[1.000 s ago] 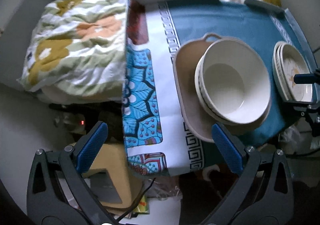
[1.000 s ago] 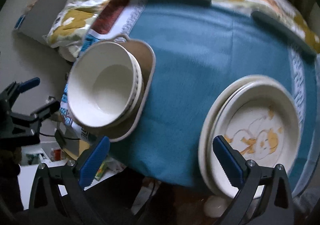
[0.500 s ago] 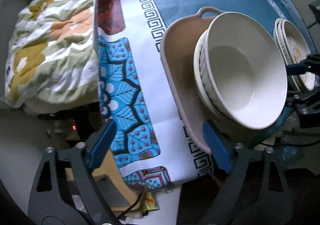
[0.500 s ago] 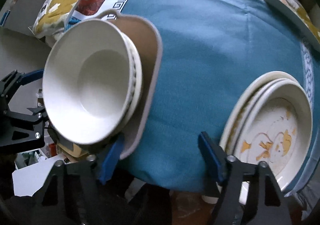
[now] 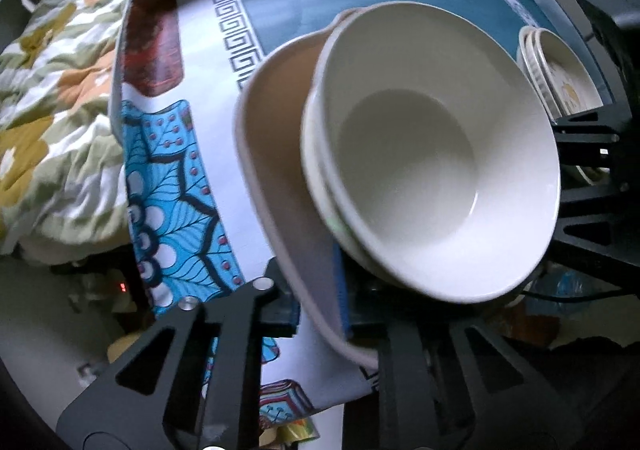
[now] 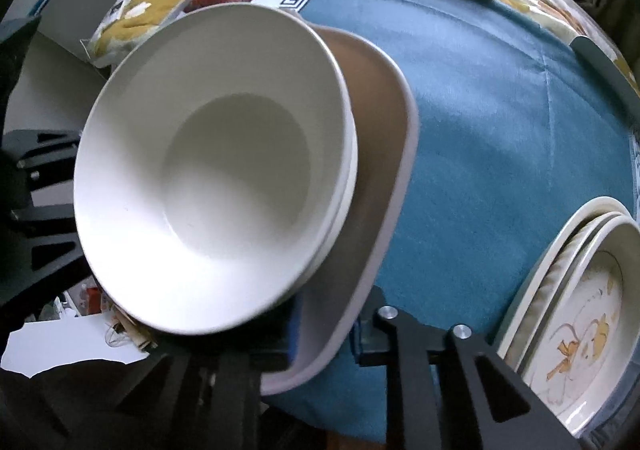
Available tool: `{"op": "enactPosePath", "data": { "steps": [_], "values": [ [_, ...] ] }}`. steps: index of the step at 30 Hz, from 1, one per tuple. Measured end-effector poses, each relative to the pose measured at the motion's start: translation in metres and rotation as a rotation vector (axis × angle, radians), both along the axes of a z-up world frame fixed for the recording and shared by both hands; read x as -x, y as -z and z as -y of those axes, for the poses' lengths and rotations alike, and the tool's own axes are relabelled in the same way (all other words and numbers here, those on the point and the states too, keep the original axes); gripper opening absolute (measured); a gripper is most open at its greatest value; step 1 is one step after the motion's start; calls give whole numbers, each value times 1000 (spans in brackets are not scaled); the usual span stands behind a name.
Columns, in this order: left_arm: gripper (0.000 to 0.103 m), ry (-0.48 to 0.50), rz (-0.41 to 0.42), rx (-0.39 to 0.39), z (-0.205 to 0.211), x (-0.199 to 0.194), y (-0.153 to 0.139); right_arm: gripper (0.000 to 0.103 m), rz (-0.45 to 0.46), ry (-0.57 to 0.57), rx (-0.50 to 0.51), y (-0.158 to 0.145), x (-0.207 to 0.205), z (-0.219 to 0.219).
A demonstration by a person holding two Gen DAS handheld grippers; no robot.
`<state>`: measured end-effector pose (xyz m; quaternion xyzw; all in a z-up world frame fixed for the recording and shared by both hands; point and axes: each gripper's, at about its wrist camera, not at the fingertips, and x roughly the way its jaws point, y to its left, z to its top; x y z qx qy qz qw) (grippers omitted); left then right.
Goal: Organize plates and bowls
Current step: 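Grasp the taupe dish holding the bowls with both tools, then carry the dish with bowls onto the plate stack and open both tools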
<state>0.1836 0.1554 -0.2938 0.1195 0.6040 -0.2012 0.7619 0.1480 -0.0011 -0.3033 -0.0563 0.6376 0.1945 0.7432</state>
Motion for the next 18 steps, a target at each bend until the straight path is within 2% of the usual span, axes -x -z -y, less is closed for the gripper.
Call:
{"op": "enactPosePath", "data": {
  "steps": [1, 9, 18],
  "values": [
    [10, 2, 10, -9, 2, 1, 1, 12, 11, -6, -7, -1, 2, 2],
    [10, -2, 45, -31, 4, 2, -1, 11, 73, -16, 19, -5, 17, -2],
    [10, -15, 65, -15, 3, 5, -2, 11, 138, 30, 9, -22, 9, 5]
  ]
}}
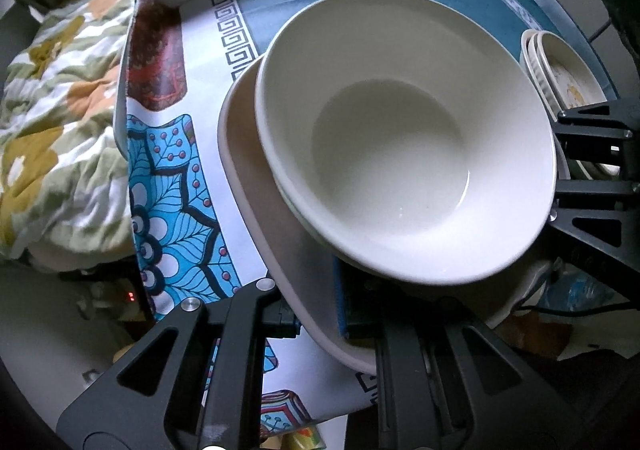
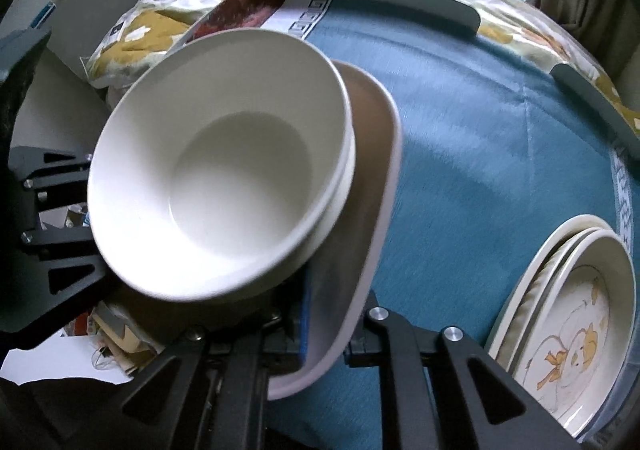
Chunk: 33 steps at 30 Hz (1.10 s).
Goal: Organize plates and bowls
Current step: 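Carry the dish with bowls onto the plate stack and open both tools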
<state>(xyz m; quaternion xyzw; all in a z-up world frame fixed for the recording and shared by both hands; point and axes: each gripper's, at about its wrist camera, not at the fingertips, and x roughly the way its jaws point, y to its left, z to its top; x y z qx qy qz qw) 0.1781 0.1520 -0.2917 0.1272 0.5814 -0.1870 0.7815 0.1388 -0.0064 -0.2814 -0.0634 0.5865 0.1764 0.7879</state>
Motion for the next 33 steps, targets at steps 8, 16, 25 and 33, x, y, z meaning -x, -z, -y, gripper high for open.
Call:
{"op": "enactPosePath", "data": {
  "steps": [8, 16, 25, 33],
  "values": [
    [10, 7, 67, -20, 0, -3, -14, 11, 59, -1, 6, -7, -2, -2],
    [10, 28, 131, -22, 10, -7, -46, 11, 132, 39, -9, -36, 0, 7],
    [10, 58, 217, -20, 70, 10, -89, 11, 221, 79, -15, -78, 17, 57],
    [10, 51, 201, 28, 161, 32, -99, 11, 216, 62, 40, -96, 34, 144]
  ]
}}
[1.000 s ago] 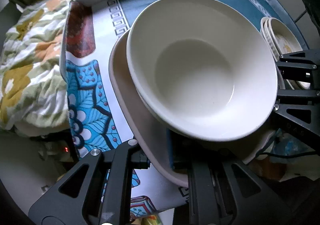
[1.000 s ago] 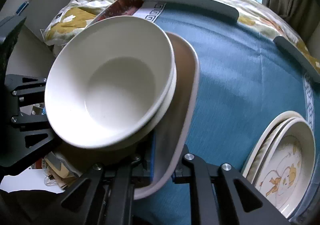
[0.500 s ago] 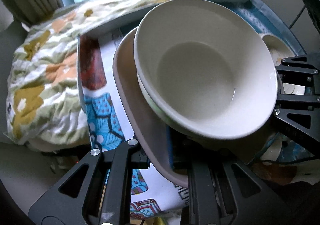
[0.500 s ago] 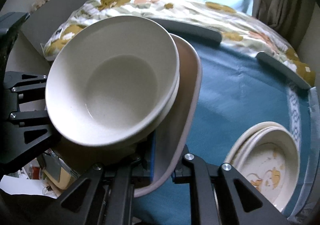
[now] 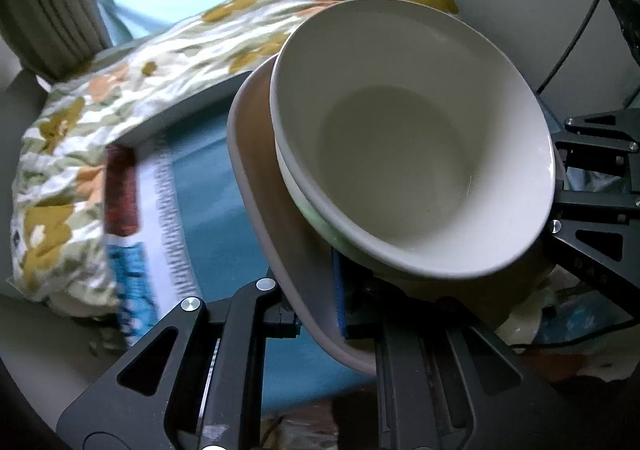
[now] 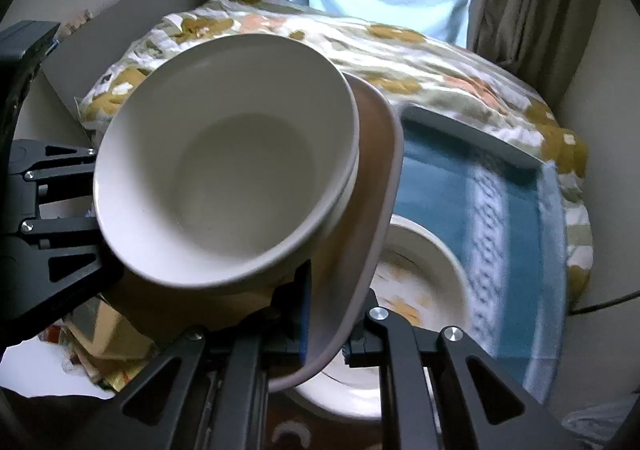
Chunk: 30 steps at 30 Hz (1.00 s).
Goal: Organize plates and bowls
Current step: 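Carry the dish with bowls onto the plate stack and open both tools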
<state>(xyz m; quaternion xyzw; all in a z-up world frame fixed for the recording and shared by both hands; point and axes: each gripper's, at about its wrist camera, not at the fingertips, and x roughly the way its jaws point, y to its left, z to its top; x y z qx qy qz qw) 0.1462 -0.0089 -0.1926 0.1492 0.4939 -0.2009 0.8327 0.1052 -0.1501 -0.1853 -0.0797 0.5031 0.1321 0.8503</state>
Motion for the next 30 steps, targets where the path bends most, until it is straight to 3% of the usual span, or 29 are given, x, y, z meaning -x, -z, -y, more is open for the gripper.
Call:
{"op": "enactPosePath", "data": {
  "steps": [7, 14, 30],
  "values": [
    [10, -29, -81, 35, 64, 10, 41, 11, -85, 11, -5, 34, 7, 64],
    [10, -58, -105, 22, 86, 17, 73, 11, -92, 10, -21, 63, 11, 86],
    [11, -92, -77, -27, 95, 16, 80, 12, -103, 63, -68, 79, 9, 97]
  ]
}}
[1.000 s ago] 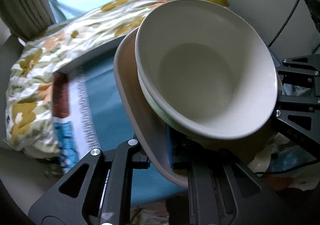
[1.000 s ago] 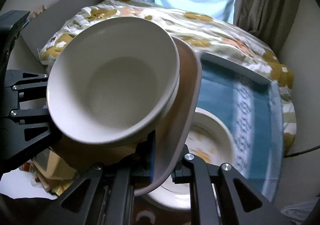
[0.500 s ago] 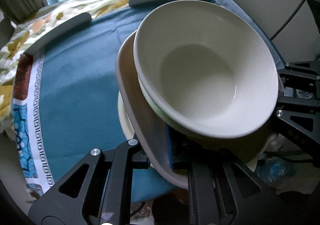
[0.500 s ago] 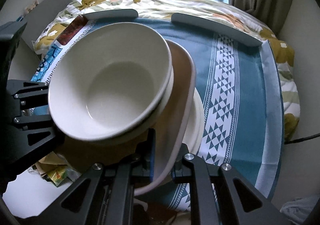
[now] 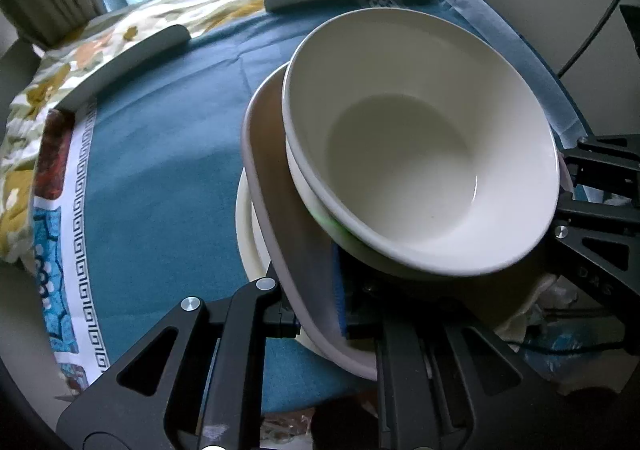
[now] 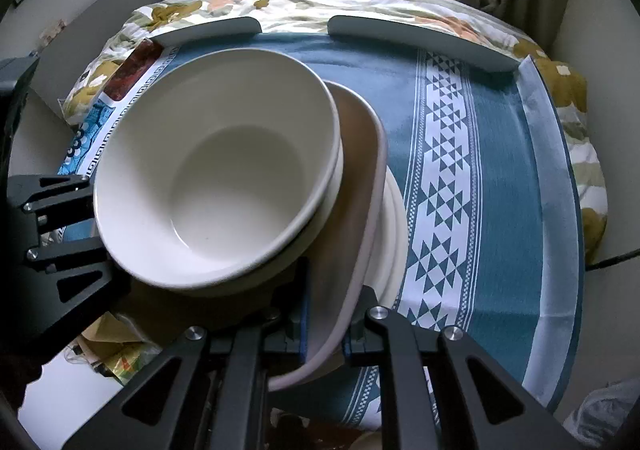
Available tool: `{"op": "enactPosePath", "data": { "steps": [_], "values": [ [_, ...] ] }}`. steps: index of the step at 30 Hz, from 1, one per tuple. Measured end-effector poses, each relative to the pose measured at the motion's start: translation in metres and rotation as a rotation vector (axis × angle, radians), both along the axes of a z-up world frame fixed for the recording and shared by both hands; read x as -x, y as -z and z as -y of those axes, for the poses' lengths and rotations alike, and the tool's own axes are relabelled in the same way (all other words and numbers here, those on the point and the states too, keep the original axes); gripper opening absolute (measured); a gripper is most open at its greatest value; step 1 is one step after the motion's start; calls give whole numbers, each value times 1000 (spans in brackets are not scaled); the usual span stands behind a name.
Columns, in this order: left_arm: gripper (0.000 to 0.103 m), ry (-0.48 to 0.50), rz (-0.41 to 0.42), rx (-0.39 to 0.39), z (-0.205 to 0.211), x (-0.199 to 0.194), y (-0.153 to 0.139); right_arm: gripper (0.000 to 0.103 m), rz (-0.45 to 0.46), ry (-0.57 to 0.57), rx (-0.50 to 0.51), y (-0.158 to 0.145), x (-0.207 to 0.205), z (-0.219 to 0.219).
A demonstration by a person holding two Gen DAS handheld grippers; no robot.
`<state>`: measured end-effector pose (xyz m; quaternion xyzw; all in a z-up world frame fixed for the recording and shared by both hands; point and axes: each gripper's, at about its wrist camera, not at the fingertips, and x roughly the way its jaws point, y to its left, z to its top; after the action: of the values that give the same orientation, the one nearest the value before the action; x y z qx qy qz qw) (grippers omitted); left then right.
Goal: Organize plates and bowls
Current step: 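Carry the dish with bowls onto the plate stack and open both tools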
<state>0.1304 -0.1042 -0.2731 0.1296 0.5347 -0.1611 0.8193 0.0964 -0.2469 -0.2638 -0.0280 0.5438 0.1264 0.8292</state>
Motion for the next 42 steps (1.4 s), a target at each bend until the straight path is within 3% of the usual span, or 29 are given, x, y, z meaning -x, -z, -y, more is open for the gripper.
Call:
{"op": "enactPosePath", "data": {
  "steps": [16, 20, 29, 35, 42],
  "values": [
    [16, 34, -23, -53, -1, -4, -13, 12, -79, 65, -30, -1, -6, 5],
    [22, 36, -19, -65, -5, -5, -21, 12, -95, 94, -25, -10, -8, 8],
    [23, 25, -19, -37, -9, 9, -43, 12, -96, 149, -66, -40, 7, 24],
    [23, -42, 11, 1, -19, 37, -65, 12, -33, 145, -122, -68, 37, 28],
    [26, -159, 148, 110, -44, 98, -117, 12, 78, 131, -115, -101, 83, 19]
  ]
}}
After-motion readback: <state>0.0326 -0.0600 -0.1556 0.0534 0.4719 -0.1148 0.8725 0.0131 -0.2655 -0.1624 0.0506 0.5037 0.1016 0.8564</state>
